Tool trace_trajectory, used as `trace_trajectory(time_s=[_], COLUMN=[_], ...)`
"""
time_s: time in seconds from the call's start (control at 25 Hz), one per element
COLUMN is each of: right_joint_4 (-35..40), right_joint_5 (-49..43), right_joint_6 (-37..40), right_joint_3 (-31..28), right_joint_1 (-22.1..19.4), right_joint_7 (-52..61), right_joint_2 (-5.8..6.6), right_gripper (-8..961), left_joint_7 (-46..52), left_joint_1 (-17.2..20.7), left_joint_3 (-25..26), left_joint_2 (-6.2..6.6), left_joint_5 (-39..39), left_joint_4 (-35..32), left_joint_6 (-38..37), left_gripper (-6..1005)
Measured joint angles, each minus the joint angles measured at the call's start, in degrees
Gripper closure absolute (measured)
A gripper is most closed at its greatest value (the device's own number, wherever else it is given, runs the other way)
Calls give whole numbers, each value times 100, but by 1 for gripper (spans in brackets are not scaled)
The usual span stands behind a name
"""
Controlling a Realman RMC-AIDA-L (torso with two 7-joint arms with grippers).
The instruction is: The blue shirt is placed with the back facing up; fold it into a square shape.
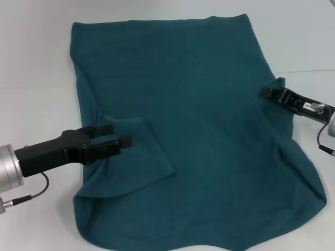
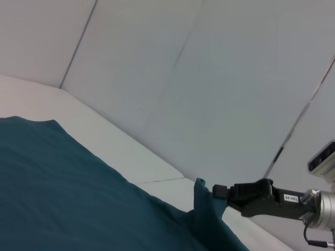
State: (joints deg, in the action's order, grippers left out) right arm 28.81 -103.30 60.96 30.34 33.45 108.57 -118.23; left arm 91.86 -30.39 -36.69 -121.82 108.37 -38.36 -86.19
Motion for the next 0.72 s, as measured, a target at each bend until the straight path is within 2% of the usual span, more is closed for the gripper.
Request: trace_trajectory(time_s=[0.12,0.4,0.52,0.72], right_joint_4=[-147,-196,-157,-131], right_joint_5=[0,1,-3,-149], right_joint_6=[-40,446,466,383], right_joint_3=[121,554,569,580], right_joint_1=[97,185,137,-84], right_joint_7=[-6,55,270,789], right_joint_2=[0,5,102,382], right_gripper=[937,698,625,503], left_joint_7=[2,4,6,5], left_joint_1=[6,26,25,23], left_joint_3=[29,37,39,39], left_joint_2=[0,0,0,0], left_joint_5=[0,0,0,0], left_joint_4=[2,12,21,22], left_joint_6=[41,112,124,123], left_gripper=[124,123,124,125])
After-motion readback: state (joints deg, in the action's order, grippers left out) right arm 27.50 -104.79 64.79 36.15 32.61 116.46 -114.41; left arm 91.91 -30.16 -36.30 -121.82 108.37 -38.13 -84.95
